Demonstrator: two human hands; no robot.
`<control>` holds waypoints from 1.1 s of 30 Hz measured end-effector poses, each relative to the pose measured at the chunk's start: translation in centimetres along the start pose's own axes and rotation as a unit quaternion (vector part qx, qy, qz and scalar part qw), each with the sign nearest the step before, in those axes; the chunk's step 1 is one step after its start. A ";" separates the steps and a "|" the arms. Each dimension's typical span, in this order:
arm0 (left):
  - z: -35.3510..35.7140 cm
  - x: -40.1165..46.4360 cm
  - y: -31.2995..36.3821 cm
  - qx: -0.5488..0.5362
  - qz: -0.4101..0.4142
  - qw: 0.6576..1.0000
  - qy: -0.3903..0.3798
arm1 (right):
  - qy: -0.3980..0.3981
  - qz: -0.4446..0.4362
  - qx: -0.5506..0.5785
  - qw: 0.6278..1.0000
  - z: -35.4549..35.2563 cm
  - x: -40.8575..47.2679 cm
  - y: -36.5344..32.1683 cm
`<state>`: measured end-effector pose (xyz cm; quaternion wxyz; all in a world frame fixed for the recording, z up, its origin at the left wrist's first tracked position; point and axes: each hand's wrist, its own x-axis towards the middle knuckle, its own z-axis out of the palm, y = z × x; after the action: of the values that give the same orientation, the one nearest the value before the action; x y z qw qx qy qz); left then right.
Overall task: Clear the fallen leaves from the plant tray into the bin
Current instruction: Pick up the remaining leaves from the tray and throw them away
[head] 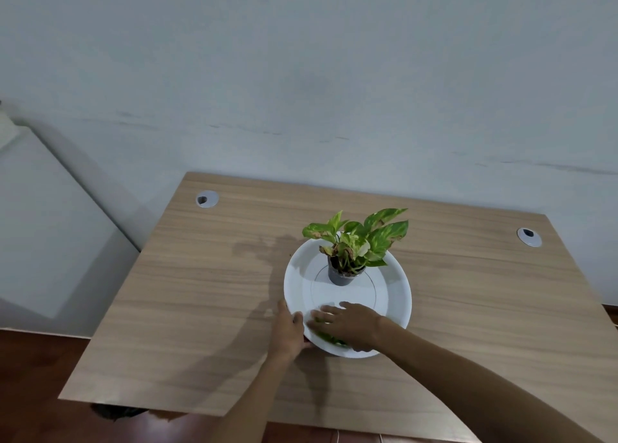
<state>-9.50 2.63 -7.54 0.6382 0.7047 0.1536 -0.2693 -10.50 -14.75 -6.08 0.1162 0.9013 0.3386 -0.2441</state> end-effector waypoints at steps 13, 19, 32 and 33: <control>0.4 -0.5 0.3 0.046 0.002 0.998 0.031 | 0.107 -0.022 0.081 0.991 2.1 -2.9 0.3; 0.6 -0.4 0.8 0.040 -0.011 0.998 0.039 | 0.100 0.062 0.158 0.980 3.1 -3.4 -0.1; -2.0 -0.6 2.3 0.130 0.085 0.972 0.177 | 0.233 0.281 0.444 0.818 -0.5 -4.6 1.1; -1.9 -0.4 2.7 0.095 0.100 0.974 0.179 | 0.256 0.289 0.455 0.803 -1.2 -4.8 1.3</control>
<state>-7.97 4.21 -5.06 0.5543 0.8107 0.1673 -0.0870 -12.31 -17.88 -2.51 -0.3331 0.9364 -0.0696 -0.0857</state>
